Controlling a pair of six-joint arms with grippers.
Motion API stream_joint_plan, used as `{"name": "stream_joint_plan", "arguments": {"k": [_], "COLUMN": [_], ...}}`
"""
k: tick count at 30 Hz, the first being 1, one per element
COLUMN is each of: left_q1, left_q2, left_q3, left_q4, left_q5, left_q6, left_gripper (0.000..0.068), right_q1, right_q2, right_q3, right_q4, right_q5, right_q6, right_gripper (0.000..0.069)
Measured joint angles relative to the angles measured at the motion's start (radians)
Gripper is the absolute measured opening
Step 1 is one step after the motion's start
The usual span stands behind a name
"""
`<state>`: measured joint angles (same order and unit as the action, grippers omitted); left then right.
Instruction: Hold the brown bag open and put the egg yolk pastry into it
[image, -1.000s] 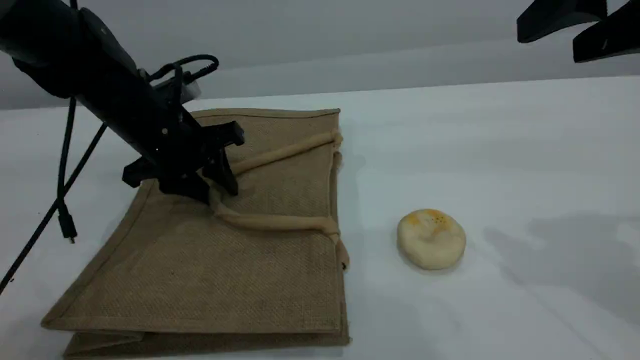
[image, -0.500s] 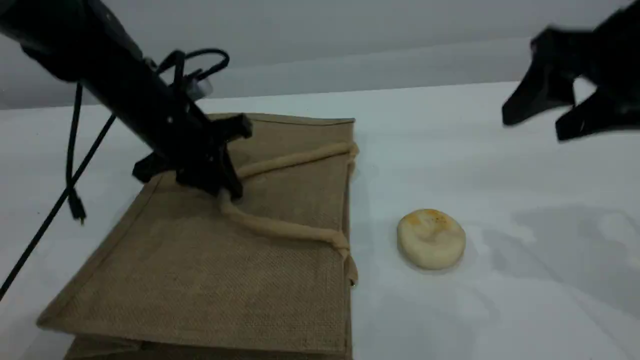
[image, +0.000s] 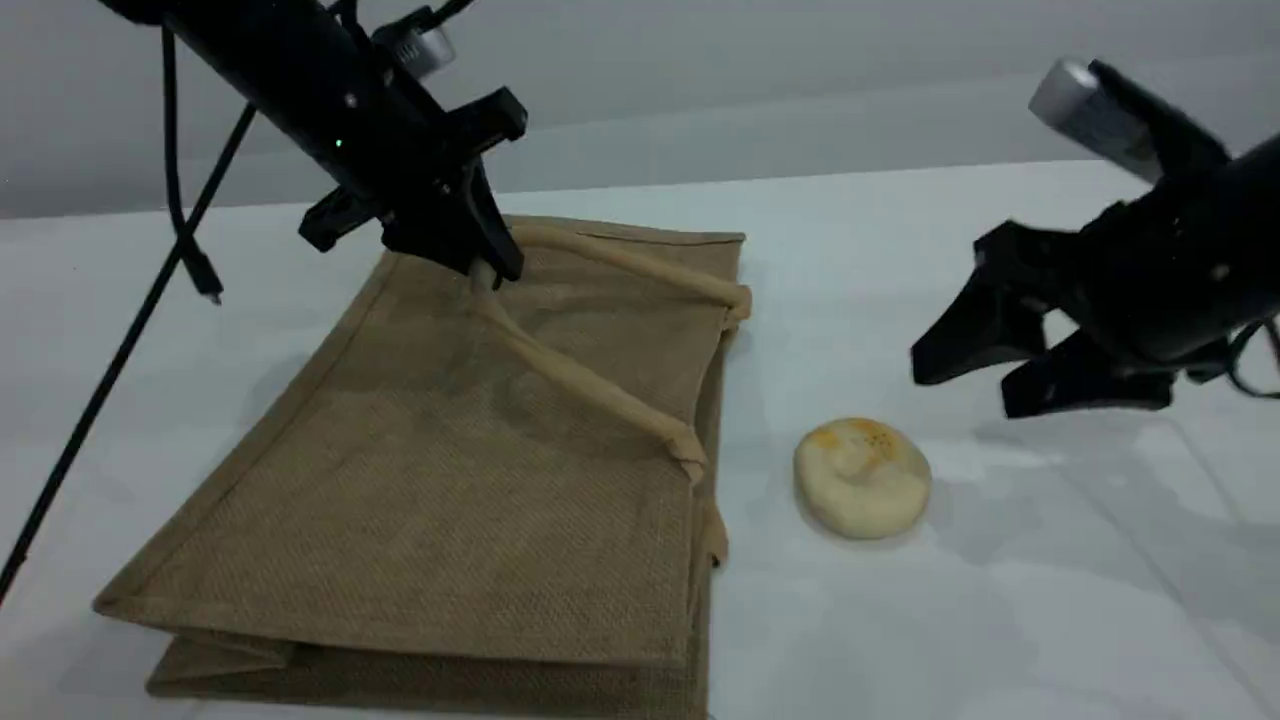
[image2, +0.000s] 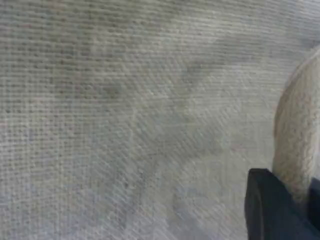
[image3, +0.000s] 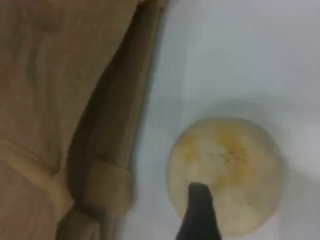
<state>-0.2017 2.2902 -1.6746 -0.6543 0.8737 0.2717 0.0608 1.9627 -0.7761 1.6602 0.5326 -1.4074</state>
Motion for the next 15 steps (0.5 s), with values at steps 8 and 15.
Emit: {"name": "stream_joint_plan", "arguments": {"k": [8, 15], "left_q1": [0.000, -0.001], "left_q2": [-0.013, -0.071], "left_q3": [-0.025, -0.025], "left_q4": [0.000, 0.000], "left_q5": [0.039, 0.033], "left_q6": [0.000, 0.000], "left_gripper": [0.0081, 0.0081], "right_q1": [0.000, 0.003], "right_q2": [0.085, 0.130], "right_q3": [-0.001, -0.047], "right_q4": [0.086, 0.084], "right_q5": [0.039, 0.080], "right_q6": [-0.161, -0.165], "right_gripper": [0.0479, 0.0479]}}
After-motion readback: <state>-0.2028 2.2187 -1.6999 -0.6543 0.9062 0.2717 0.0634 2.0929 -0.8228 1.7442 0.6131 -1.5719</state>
